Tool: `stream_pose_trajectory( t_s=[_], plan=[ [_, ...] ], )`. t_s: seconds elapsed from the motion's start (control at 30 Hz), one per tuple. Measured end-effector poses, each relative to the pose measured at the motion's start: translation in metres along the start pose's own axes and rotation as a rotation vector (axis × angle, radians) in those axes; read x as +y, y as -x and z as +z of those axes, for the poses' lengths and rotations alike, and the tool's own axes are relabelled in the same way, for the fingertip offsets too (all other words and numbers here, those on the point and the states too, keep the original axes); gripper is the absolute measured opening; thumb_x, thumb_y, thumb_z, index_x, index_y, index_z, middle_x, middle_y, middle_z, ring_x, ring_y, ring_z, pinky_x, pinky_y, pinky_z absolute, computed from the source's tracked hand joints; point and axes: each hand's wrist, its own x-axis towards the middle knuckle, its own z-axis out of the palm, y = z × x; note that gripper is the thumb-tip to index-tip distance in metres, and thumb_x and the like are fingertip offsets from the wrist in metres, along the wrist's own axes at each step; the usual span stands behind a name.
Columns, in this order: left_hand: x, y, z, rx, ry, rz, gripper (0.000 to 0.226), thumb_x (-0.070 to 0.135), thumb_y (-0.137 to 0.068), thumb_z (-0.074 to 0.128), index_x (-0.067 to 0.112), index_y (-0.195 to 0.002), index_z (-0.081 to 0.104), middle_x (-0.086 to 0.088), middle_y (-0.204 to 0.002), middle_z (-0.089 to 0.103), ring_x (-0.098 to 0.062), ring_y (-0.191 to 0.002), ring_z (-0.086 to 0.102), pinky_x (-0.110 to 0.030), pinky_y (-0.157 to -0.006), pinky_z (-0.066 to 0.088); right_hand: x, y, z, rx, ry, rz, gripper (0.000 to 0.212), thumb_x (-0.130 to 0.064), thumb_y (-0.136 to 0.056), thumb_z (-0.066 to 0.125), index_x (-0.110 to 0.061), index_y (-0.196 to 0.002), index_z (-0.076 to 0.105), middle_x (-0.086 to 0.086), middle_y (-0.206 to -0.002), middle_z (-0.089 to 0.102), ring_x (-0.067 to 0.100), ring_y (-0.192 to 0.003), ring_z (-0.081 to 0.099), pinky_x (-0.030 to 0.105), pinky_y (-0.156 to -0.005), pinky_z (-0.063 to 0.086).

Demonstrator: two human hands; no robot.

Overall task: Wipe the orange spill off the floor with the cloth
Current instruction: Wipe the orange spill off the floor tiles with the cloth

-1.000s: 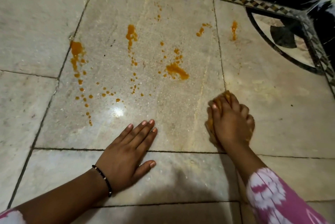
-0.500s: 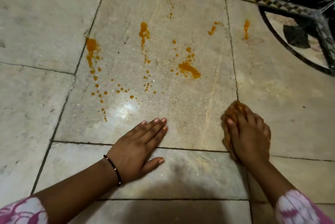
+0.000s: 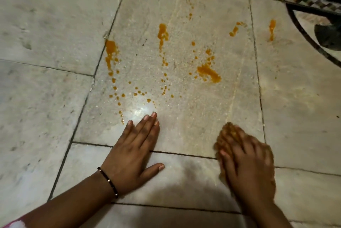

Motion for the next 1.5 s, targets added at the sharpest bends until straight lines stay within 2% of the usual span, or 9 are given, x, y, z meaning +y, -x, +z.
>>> stream_pose_trajectory(
  t_s=[0.17, 0.33, 0.5, 0.7, 0.87, 1.03, 1.17, 1.33, 1.5],
  plan=[
    [-0.035, 0.034, -0.017, 0.072, -0.006, -0.292, 0.09, 0.068, -0.085, 0.03, 0.003, -0.147, 0.023, -0.015, -0.156, 0.014, -0.027, -0.143, 0.014, -0.046, -0.115, 0.006, -0.023, -0.021, -0.005, 0.028, -0.044, 0.103, 0.052, -0.05, -0.087, 0.032, -0.027, -0.125, 0.06, 0.0, -0.142, 0.046, 0.03, -0.117, 0.04, 0.045, -0.098, 0.025],
    [-0.053, 0.059, -0.02, 0.164, 0.069, -0.511, 0.09, 0.07, -0.086, 0.022, 0.006, -0.149, 0.014, -0.011, -0.158, 0.008, -0.023, -0.145, 0.008, -0.044, -0.115, 0.002, -0.122, 0.022, 0.001, 0.015, -0.078, -0.418, 0.044, -0.054, -0.076, 0.043, -0.037, -0.113, 0.061, -0.005, -0.136, 0.045, 0.032, -0.112, 0.049, 0.048, -0.097, 0.024],
    [-0.07, 0.083, -0.014, 0.257, 0.207, -0.6, 0.081, 0.067, -0.09, 0.014, 0.017, -0.149, -0.009, -0.01, -0.158, 0.003, -0.021, -0.145, 0.007, -0.028, -0.117, -0.007, -0.21, -0.03, -0.001, -0.01, -0.073, -1.019, 0.047, -0.054, -0.08, 0.054, -0.035, -0.124, 0.054, -0.008, -0.142, 0.041, 0.026, -0.127, 0.038, 0.051, -0.103, 0.027],
    [-0.071, 0.082, -0.012, 0.198, 0.143, -0.609, 0.086, 0.067, -0.089, 0.015, 0.009, -0.15, 0.0, -0.013, -0.158, 0.005, -0.021, -0.144, 0.008, -0.036, -0.116, -0.002, -0.182, -0.126, -0.007, 0.001, -0.097, -0.609, 0.05, -0.056, -0.083, 0.037, -0.037, -0.126, 0.055, -0.007, -0.144, 0.043, 0.026, -0.125, 0.04, 0.044, -0.099, 0.022],
    [-0.07, 0.08, -0.009, 0.148, 0.094, -0.629, 0.095, 0.074, -0.084, 0.024, 0.009, -0.151, 0.002, -0.01, -0.158, 0.003, -0.022, -0.145, 0.006, -0.038, -0.117, -0.002, -0.079, -0.078, -0.014, -0.035, 0.015, -0.36, 0.055, -0.053, -0.087, 0.03, -0.033, -0.133, 0.051, -0.001, -0.146, 0.042, 0.032, -0.121, 0.043, 0.046, -0.1, 0.027],
    [-0.069, 0.076, -0.008, 0.089, 0.041, -0.659, 0.1, 0.077, -0.082, 0.024, 0.005, -0.15, 0.012, -0.011, -0.158, 0.009, -0.025, -0.145, 0.01, -0.041, -0.116, 0.003, -0.147, -0.013, -0.002, -0.02, -0.054, -0.611, 0.05, -0.052, -0.078, 0.042, -0.031, -0.119, 0.06, -0.003, -0.14, 0.043, 0.033, -0.117, 0.045, 0.052, -0.097, 0.03],
    [-0.071, 0.078, -0.008, 0.085, 0.04, -0.654, 0.1, 0.079, -0.081, 0.024, 0.008, -0.15, 0.014, -0.009, -0.158, 0.009, -0.022, -0.145, 0.012, -0.039, -0.117, 0.002, -0.217, -0.069, 0.001, 0.0, -0.089, -0.775, 0.049, -0.051, -0.083, 0.043, -0.037, -0.129, 0.049, -0.009, -0.145, 0.04, 0.025, -0.125, 0.038, 0.05, -0.101, 0.028],
    [-0.072, 0.078, -0.008, 0.097, 0.055, -0.652, 0.1, 0.08, -0.081, 0.024, 0.009, -0.15, 0.016, -0.007, -0.159, 0.01, -0.021, -0.145, 0.01, -0.037, -0.117, 0.001, -0.186, -0.157, -0.009, -0.012, -0.129, -0.572, 0.054, -0.057, -0.083, 0.03, -0.04, -0.129, 0.052, -0.012, -0.147, 0.039, 0.025, -0.126, 0.038, 0.045, -0.101, 0.023],
    [-0.071, 0.077, -0.008, 0.092, 0.048, -0.646, 0.099, 0.079, -0.082, 0.023, 0.006, -0.149, 0.019, -0.01, -0.158, 0.013, -0.022, -0.145, 0.011, -0.041, -0.117, 0.005, -0.084, -0.095, -0.016, 0.011, -0.023, -0.338, 0.053, -0.051, -0.087, 0.031, -0.035, -0.133, 0.051, -0.005, -0.146, 0.042, 0.031, -0.121, 0.044, 0.046, -0.101, 0.027]
  ],
)
